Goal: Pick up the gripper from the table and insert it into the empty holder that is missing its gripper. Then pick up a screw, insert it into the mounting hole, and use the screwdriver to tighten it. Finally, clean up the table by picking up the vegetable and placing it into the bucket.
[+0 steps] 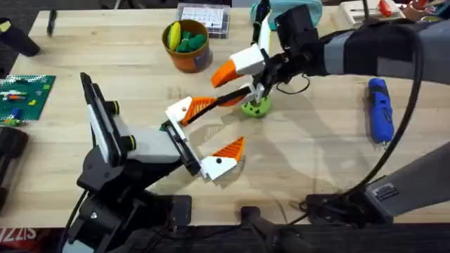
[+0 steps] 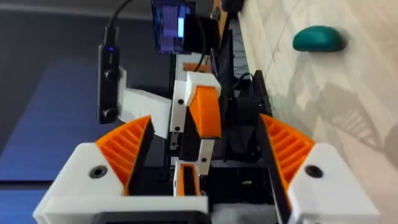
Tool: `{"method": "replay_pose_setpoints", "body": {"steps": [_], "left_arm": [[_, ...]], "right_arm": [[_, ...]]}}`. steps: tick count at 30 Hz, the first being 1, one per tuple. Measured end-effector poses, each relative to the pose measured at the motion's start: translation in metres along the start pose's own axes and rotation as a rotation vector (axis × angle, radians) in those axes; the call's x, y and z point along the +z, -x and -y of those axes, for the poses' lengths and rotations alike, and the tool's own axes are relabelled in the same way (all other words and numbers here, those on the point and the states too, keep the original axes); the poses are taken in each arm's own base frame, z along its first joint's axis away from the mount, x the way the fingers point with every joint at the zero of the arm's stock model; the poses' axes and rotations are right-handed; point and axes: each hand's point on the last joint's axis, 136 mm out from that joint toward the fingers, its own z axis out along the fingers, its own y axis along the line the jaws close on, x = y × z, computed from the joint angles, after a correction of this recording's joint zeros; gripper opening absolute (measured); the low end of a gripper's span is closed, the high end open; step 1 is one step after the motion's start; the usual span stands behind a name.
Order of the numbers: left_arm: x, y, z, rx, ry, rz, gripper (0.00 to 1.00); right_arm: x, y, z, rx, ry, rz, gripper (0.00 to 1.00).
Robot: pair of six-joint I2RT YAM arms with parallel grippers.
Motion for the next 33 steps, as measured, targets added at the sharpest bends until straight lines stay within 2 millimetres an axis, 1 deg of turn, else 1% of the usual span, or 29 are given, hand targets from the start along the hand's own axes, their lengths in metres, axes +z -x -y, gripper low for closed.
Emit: {"method": "replay_pose_setpoints", "body": {"steps": [7,13,14,16,17,20,21,28,29,30,33], "left_arm": [[0.0,0.0,0.0,0.0,0.0,0.0,0.986],[0.0,0.0,0.0,0.0,0.0,0.0,0.986],[0.0,0.0,0.0,0.0,0.0,0.0,0.986],[0.0,0.0,0.0,0.0,0.0,0.0,0.986],[0.0,0.0,0.0,0.0,0.0,0.0,0.986],[0.0,0.0,0.0,0.0,0.0,0.0,0.986],[0.0,0.0,0.0,0.0,0.0,0.0,0.986],[0.0,0.0,0.0,0.0,0.0,0.0,0.988],[0.0,0.0,0.0,0.0,0.0,0.0,0.988],[0.0,0.0,0.0,-0.001,0.001,0.0,0.988],[0.0,0.0,-0.001,-0.008,0.003,0.0,0.988]], "right_arm": [[0.017,-0.007,0.003,-0.005,-0.023,-0.033,0.872],[0.018,-0.005,0.007,0.008,-0.05,-0.022,0.738],[0.018,-0.004,0.008,0.011,-0.054,-0.02,0.679],[0.018,-0.004,0.008,0.015,-0.055,-0.019,0.599],[0.018,-0.004,0.008,0.015,-0.055,-0.02,0.528],[0.018,-0.004,0.008,0.027,-0.056,-0.02,0.403],[0.019,-0.005,0.008,0.028,-0.056,-0.02,0.381],[0.026,-0.009,0.006,0.03,-0.05,-0.044,0.364],[0.027,-0.01,0.006,0.031,-0.048,-0.049,0.335],[0.028,-0.011,0.005,0.026,-0.045,-0.053,0.284],[0.03,-0.014,0.001,0.025,-0.023,-0.07,0.09]]}}
